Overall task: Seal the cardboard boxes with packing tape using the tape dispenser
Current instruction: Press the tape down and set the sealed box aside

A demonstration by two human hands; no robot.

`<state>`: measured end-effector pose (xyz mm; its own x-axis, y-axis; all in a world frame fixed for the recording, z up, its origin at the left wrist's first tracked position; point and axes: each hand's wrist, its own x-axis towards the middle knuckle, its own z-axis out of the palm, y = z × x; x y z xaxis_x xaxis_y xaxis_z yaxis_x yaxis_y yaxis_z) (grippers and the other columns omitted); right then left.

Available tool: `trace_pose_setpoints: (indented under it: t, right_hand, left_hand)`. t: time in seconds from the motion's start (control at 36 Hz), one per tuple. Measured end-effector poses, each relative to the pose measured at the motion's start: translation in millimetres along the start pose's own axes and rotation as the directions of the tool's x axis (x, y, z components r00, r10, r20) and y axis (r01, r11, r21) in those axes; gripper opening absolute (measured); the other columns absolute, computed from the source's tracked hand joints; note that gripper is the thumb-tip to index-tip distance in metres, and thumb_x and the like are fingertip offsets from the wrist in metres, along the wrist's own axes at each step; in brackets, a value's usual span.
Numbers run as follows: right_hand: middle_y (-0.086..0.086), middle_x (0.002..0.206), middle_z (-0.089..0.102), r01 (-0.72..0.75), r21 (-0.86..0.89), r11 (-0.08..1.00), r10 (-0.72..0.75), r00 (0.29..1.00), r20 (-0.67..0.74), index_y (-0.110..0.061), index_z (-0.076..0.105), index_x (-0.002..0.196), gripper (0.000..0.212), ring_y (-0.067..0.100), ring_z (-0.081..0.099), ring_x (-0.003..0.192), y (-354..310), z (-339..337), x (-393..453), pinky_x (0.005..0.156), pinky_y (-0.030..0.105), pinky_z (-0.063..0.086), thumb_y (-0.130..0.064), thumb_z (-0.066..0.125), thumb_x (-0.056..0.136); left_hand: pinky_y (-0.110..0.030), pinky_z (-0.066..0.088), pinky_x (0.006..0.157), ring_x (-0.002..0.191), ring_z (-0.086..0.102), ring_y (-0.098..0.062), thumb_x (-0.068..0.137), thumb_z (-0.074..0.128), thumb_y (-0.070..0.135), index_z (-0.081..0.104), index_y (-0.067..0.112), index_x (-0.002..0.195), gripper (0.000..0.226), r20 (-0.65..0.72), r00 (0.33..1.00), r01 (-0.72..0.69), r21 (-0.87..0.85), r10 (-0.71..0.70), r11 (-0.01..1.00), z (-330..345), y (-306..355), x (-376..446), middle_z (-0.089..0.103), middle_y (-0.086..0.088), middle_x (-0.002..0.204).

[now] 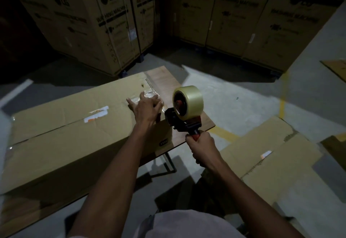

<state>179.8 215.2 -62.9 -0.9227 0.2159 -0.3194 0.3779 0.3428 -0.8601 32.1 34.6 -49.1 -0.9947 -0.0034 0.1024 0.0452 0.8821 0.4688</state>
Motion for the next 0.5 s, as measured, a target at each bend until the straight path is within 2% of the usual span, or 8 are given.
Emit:
trace_pose_setpoints:
  t: [0.08, 0.22, 0.36, 0.5]
  right_hand:
    - [-0.01, 0.044, 0.038, -0.009, 0.02, 1.0, 0.009, 1.0, 0.011, -0.019, 0.051, 0.078, 0.02, 0.01, 0.033, 0.031, 1.1, -0.8, 1.5, 0.037, 0.02, 0.033, -0.027, 0.062, 0.092]
    - [-0.007, 0.048, 0.037, -0.027, 0.044, 0.999, 0.026, 0.999, 0.027, -0.02, 0.047, 0.076, 0.022, 0.01, 0.031, 0.03, 1.7, -1.3, 3.2, 0.038, 0.019, 0.032, -0.026, 0.061, 0.092]
    - [-0.006, 0.048, 0.035, -0.018, 0.032, 0.999, 0.016, 0.999, 0.046, -0.02, 0.043, 0.074, 0.026, 0.01, 0.03, 0.031, 1.7, -5.9, 4.6, 0.037, 0.019, 0.031, -0.027, 0.061, 0.092]
    - [-0.002, 0.051, 0.041, -0.017, 0.017, 1.0, 0.016, 0.998, 0.065, -0.019, 0.046, 0.074, 0.024, 0.014, 0.036, 0.033, 0.8, -8.9, 3.7, 0.038, 0.022, 0.035, -0.029, 0.061, 0.091]
  left_hand:
    - [-0.064, -0.01, 0.12, 0.146, 0.04, -0.026, 0.102, 0.055, 0.043, 0.063, 0.033, 0.136, 0.037, 0.016, 1.0, 0.012, 0.004, -0.012, 1.0, 3.0, -1.4, -12.0, 0.038, -0.013, 0.16]
    - [-0.061, -0.012, 0.121, 0.147, 0.037, -0.023, 0.101, 0.054, 0.048, 0.065, 0.034, 0.134, 0.037, 0.024, 0.999, -0.027, -0.01, 0.027, 1.0, 9.2, -9.2, -16.3, 0.042, -0.01, 0.158]
    - [-0.059, -0.011, 0.122, 0.151, 0.028, -0.017, 0.098, 0.053, 0.055, 0.067, 0.036, 0.132, 0.041, 0.034, 0.999, 0.005, -0.023, -0.004, 1.0, 11.0, -9.2, -13.8, 0.049, -0.001, 0.154]
    - [-0.057, -0.01, 0.123, 0.145, 0.039, -0.02, 0.097, 0.054, 0.056, 0.066, 0.035, 0.132, 0.043, 0.018, 0.999, 0.04, -0.015, -0.04, 0.999, 8.8, -7.7, -17.2, 0.044, -0.009, 0.157]
